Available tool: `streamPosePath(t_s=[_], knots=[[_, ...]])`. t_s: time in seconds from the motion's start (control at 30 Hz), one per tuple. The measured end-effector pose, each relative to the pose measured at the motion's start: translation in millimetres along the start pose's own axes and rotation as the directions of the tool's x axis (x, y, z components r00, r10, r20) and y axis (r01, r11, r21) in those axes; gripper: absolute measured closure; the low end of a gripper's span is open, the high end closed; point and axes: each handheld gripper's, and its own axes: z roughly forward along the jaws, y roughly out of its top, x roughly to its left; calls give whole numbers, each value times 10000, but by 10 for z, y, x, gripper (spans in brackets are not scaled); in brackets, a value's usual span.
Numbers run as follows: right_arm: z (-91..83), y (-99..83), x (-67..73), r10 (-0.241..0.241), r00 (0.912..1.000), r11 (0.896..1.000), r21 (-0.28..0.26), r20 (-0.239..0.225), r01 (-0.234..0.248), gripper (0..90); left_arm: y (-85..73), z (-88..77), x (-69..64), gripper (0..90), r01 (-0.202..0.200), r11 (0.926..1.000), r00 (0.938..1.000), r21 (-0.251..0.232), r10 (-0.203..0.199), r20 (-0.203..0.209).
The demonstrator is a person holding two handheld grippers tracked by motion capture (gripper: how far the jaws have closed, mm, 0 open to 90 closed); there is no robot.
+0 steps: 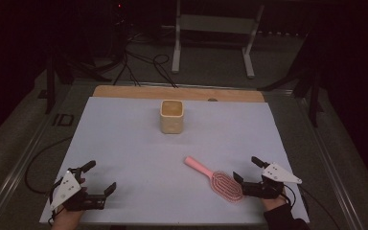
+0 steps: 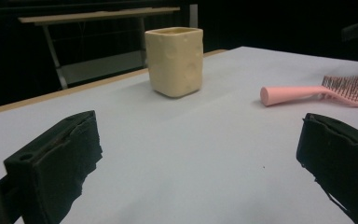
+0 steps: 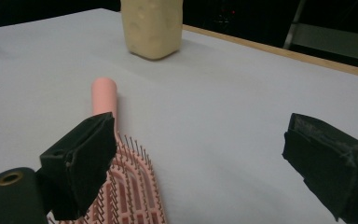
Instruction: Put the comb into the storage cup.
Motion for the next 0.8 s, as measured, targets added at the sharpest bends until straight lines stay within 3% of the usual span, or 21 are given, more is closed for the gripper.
streamPosePath(t_s=[0.27,0.63,0.8], knots=[[-32,19,-22,274,9996,9994,-209,-60,-275,91,6,5,-5,0,-9,10000,10000,21,9,10],[-39,80,-45,517,9984,9987,-32,225,-517,91,12,-2,-10,0,-74,10000,10000,28,74,-11],[-75,210,-77,564,9982,9982,-239,221,-559,91,16,1,-14,0,-67,10000,10000,-7,67,-14]])
